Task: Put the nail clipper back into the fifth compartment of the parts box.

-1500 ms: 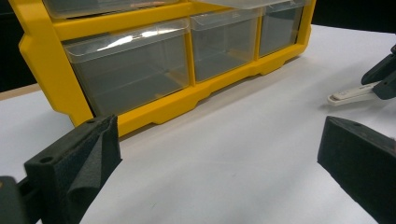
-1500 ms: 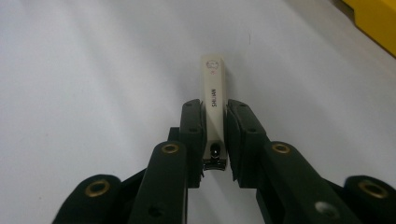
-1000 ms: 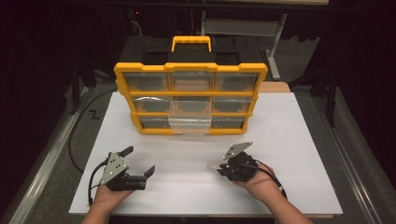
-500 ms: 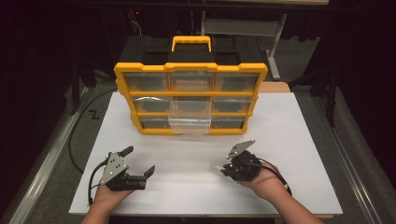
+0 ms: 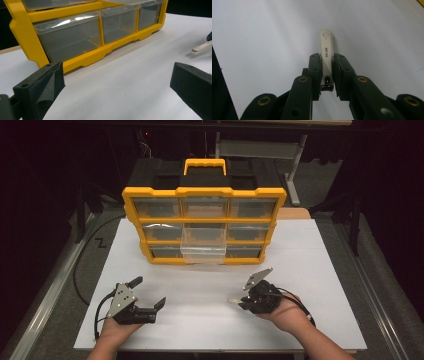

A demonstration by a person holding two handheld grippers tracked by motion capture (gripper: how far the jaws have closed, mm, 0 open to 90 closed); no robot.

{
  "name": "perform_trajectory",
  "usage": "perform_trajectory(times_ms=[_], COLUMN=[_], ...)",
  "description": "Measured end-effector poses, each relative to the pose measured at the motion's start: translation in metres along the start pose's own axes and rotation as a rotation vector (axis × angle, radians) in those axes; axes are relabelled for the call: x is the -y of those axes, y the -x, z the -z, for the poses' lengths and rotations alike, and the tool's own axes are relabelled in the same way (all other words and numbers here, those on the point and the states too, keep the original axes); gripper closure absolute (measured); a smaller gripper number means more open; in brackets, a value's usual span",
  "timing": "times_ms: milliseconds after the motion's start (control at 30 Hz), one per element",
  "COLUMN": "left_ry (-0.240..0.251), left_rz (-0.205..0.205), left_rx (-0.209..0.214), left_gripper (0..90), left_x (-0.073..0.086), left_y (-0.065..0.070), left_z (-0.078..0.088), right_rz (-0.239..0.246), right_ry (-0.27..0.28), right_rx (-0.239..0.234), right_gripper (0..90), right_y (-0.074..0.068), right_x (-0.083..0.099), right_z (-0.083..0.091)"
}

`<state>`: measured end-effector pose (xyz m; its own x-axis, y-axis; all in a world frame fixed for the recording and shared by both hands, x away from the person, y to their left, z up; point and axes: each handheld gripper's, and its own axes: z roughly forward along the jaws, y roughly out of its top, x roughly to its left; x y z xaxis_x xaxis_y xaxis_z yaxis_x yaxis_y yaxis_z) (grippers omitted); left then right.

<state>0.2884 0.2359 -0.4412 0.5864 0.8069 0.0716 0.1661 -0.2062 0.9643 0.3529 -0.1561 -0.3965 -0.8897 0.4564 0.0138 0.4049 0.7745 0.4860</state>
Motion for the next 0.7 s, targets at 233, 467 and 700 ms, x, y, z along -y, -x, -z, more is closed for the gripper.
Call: perform_trajectory(times_ms=[233,467,700], left_ry=[0.0,0.001,0.003], left_rz=[-0.001,-0.002,0.0], left_rx=[0.001,0.002,0.001], left_gripper=[0.2,0.2,0.2], left_x=[0.0,0.0,0.0], left_y=[0.0,0.0,0.0], left_z=[0.0,0.0,0.0], right_rz=[0.007,0.015,0.028], right_ry=[-0.013,-0.03,-0.056], right_rx=[-0.003,-0.008,-0.017], right_gripper=[79.6,79.6,79.6], right_y=[0.001,0.002,0.003], right_x=[-0.002,-0.006,-0.011], right_z=[0.004,0.008,0.011])
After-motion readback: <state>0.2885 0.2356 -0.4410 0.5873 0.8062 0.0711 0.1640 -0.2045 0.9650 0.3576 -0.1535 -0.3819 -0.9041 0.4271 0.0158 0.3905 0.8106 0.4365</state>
